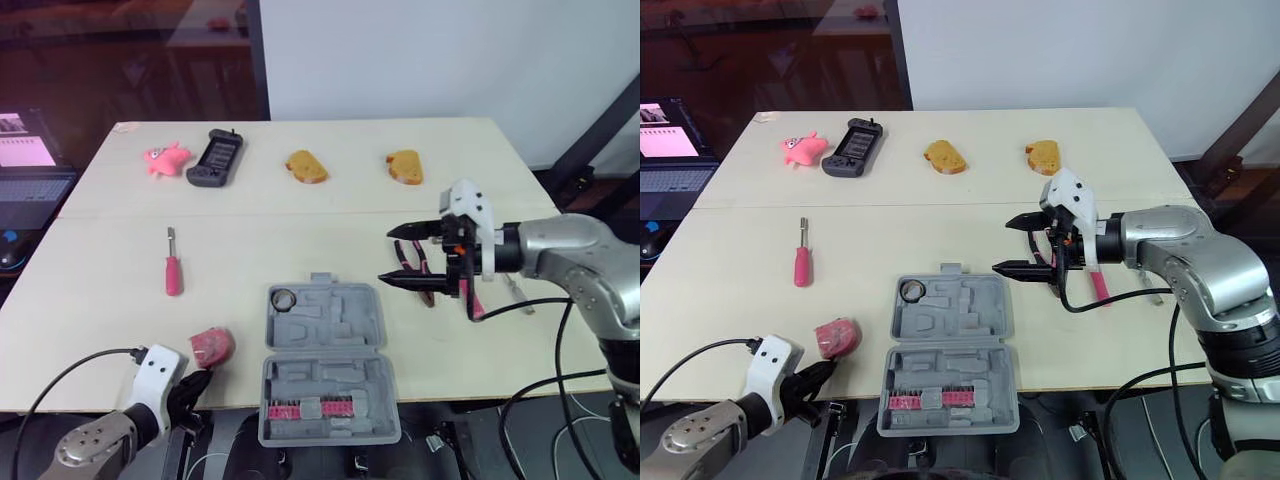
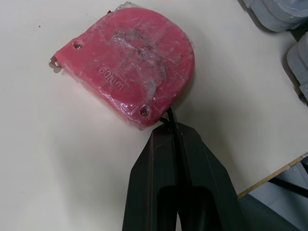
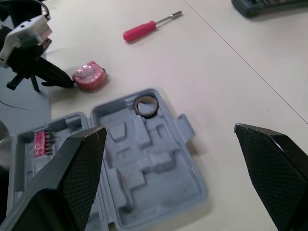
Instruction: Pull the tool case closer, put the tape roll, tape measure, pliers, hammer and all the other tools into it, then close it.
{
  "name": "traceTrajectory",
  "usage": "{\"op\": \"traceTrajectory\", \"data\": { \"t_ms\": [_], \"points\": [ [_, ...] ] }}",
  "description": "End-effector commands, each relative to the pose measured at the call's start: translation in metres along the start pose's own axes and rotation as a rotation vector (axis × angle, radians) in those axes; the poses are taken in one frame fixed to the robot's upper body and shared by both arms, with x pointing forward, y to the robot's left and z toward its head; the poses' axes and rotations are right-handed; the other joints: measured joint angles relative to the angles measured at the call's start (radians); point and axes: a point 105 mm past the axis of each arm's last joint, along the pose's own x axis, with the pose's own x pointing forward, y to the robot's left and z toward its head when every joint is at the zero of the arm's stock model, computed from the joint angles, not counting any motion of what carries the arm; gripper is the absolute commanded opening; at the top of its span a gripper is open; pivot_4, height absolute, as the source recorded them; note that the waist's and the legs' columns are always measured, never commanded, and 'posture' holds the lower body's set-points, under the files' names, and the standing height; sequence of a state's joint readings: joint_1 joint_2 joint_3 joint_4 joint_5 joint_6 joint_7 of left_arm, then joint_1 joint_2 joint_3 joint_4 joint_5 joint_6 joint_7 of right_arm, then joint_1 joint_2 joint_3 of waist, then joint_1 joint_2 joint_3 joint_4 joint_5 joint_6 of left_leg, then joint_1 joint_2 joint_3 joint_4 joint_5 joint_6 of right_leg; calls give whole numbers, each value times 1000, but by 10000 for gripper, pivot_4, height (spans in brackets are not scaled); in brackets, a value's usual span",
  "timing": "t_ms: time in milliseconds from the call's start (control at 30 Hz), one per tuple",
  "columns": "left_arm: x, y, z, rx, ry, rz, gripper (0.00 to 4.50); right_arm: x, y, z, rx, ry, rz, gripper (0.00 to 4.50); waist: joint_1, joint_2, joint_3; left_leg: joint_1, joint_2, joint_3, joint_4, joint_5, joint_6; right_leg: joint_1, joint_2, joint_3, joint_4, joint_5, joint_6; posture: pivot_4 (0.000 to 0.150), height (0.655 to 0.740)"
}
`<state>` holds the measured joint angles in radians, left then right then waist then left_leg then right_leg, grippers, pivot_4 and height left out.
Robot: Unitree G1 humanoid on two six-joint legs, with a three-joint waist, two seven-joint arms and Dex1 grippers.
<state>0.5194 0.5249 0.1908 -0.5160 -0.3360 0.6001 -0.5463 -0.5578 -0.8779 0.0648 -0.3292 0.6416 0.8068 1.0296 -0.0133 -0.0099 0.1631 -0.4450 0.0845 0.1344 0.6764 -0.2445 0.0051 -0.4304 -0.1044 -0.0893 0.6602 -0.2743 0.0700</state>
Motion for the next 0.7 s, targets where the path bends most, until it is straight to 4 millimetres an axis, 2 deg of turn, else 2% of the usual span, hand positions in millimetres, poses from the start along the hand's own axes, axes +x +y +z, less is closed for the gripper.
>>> {"op": "traceTrajectory", "data": {
  "t_ms": [33,200,300,333,433,500,700],
  "points": [
    [-5,3,4,-22,-11,-10,548,0,2,13,-61,-26,20,45000,3,0,0,0,0,0,0,0,0,0,0,0,0,0,0,1500,7188],
    [-21,-3,11,-66,-53,-96,23375,-1,2,13,-66,-25,33,45000,0,0,1,0,0,0,0,0,0,0,0,0,-1,0,0,1500,7188],
    [-36,4,12,-44,-79,-93,39436,-2,2,12,-66,-23,42,45000,0,0,1,0,0,0,0,0,0,0,-1,0,-1,0,0,1500,7188],
    [-44,13,18,-14,-117,-69,43506,-2,2,12,-66,-22,46,45000,0,-1,1,0,0,0,0,-1,-2,-1,-1,0,-1,0,0,1500,7188],
    [-62,32,33,95,-197,-50,44323,-4,2,12,-68,-19,52,45000,3,0,1,0,0,0,0,-2,-3,-1,-1,0,-1,0,0,1500,7188],
    [-66,37,40,142,-225,-74,44323,-4,2,11,-67,-18,56,45000,3,0,2,0,0,0,0,-2,-3,-1,-1,0,-2,0,0,1500,7188],
    [-61,48,60,372,-201,-285,44323,-4,12,13,-74,-9,105,45000,4,0,2,-1,0,1,-2,-2,-3,-1,-2,-1,-4,0,0,1500,7188]
  ]
}}
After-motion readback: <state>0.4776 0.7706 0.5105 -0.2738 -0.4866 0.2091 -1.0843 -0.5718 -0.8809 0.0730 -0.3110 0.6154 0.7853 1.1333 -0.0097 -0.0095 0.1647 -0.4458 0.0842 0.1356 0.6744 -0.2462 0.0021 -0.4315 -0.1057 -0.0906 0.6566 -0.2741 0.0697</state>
